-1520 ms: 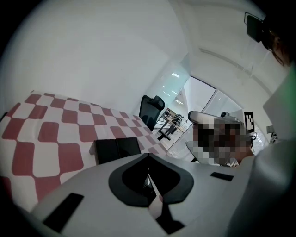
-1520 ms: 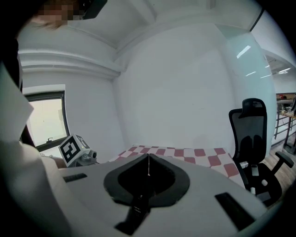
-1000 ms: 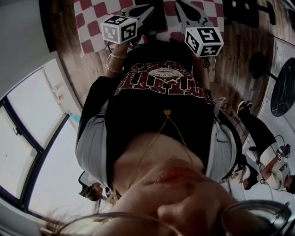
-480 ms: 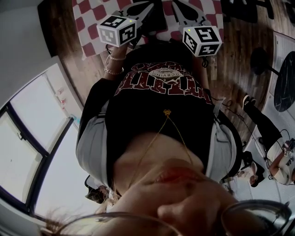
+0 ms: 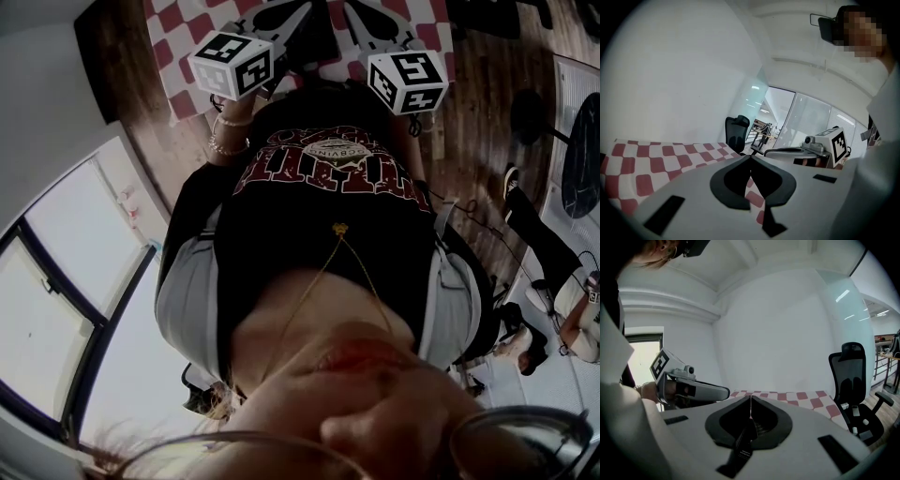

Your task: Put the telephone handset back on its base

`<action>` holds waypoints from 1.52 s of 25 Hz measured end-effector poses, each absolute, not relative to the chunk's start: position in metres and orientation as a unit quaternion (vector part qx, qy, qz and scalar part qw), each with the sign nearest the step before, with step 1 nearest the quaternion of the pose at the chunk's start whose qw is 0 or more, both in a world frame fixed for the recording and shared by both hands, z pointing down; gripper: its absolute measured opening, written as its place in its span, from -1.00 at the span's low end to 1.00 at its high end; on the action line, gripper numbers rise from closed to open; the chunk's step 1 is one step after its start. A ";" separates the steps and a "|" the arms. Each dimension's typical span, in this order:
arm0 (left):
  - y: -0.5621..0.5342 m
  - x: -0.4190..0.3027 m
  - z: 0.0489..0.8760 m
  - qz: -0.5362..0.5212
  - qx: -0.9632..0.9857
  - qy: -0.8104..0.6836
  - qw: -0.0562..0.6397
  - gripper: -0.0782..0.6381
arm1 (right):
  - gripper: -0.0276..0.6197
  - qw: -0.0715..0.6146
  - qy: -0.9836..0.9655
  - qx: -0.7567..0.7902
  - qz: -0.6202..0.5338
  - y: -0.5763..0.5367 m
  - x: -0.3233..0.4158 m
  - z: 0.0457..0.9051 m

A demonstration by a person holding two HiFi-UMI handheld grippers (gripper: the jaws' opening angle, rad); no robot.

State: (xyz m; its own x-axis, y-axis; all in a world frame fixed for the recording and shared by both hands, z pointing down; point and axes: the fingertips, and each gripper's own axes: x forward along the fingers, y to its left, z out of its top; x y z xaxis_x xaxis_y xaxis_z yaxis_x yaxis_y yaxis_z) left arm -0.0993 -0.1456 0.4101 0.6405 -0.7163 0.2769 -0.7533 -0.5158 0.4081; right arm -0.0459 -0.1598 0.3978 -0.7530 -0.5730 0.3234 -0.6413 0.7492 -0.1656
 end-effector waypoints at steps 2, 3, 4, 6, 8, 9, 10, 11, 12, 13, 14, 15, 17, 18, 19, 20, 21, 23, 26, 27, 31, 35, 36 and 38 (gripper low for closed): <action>-0.145 -0.101 0.405 0.038 0.872 -0.422 0.243 -0.76 | -0.85 0.128 -0.926 0.329 0.133 -0.158 -0.047 0.397; -0.144 -0.102 0.402 0.039 0.873 -0.423 0.239 -0.76 | -0.85 0.128 -0.926 0.329 0.133 -0.158 -0.048 0.396; -0.144 -0.103 0.399 0.039 0.874 -0.423 0.235 -0.76 | -0.85 0.127 -0.926 0.329 0.133 -0.157 -0.048 0.395; -0.143 -0.106 0.396 0.042 0.875 -0.426 0.226 -0.76 | -0.85 0.126 -0.927 0.328 0.133 -0.156 -0.050 0.394; -0.142 -0.109 0.394 0.048 0.875 -0.430 0.217 -0.76 | -0.85 0.126 -0.928 0.326 0.131 -0.155 -0.053 0.394; -0.142 -0.111 0.393 0.049 0.875 -0.431 0.215 -0.76 | -0.85 0.126 -0.928 0.326 0.131 -0.154 -0.054 0.394; -0.142 -0.112 0.393 0.049 0.876 -0.431 0.213 -0.76 | -0.85 0.126 -0.928 0.325 0.131 -0.154 -0.055 0.395; -0.141 -0.113 0.392 0.049 0.876 -0.431 0.212 -0.76 | -0.85 0.127 -0.928 0.325 0.131 -0.153 -0.056 0.395; -0.141 -0.114 0.392 0.049 0.876 -0.430 0.211 -0.76 | -0.85 0.127 -0.928 0.326 0.131 -0.152 -0.057 0.395; -0.140 -0.114 0.392 0.050 0.877 -0.429 0.210 -0.76 | -0.85 0.128 -0.927 0.326 0.131 -0.151 -0.058 0.396; -0.139 -0.114 0.391 0.051 0.878 -0.429 0.208 -0.76 | -0.85 0.128 -0.927 0.327 0.130 -0.150 -0.059 0.395; -0.138 -0.114 0.391 0.053 0.878 -0.428 0.206 -0.76 | -0.85 0.128 -0.927 0.327 0.130 -0.149 -0.060 0.395; -0.137 -0.114 0.390 0.056 0.880 -0.426 0.203 -0.76 | -0.85 0.129 -0.927 0.329 0.128 -0.147 -0.061 0.394; -0.136 -0.114 0.390 0.056 0.880 -0.425 0.202 -0.76 | -0.85 0.129 -0.927 0.329 0.127 -0.146 -0.062 0.394; -0.135 -0.114 0.390 0.056 0.881 -0.424 0.202 -0.76 | -0.85 0.129 -0.927 0.329 0.126 -0.145 -0.062 0.393; -0.135 -0.115 0.390 0.057 0.881 -0.424 0.201 -0.76 | -0.85 0.129 -0.927 0.329 0.126 -0.144 -0.063 0.393; -0.134 -0.115 0.389 0.057 0.882 -0.423 0.200 -0.76 | -0.85 0.129 -0.927 0.329 0.126 -0.143 -0.064 0.393; -0.133 -0.115 0.388 0.053 0.884 -0.420 0.201 -0.76 | -0.85 0.130 -0.927 0.330 0.125 -0.141 -0.065 0.392; -0.131 -0.115 0.387 0.053 0.884 -0.419 0.199 -0.76 | -0.85 0.133 -0.926 0.331 0.122 -0.139 -0.066 0.392; -0.130 -0.115 0.387 0.054 0.885 -0.418 0.199 -0.76 | -0.85 0.133 -0.926 0.331 0.122 -0.138 -0.065 0.392; -0.127 -0.115 0.388 0.059 0.885 -0.418 0.199 -0.76 | -0.85 0.137 -0.926 0.331 0.122 -0.137 -0.066 0.392; -0.126 -0.119 0.392 0.063 0.883 -0.420 0.201 -0.76 | -0.85 0.141 -0.926 0.329 0.123 -0.136 -0.070 0.395; -0.126 -0.120 0.393 0.064 0.883 -0.421 0.200 -0.76 | -0.85 0.141 -0.926 0.329 0.123 -0.136 -0.071 0.396; -0.125 -0.121 0.393 0.063 0.883 -0.420 0.201 -0.76 | -0.85 0.144 -0.926 0.327 0.124 -0.135 -0.072 0.396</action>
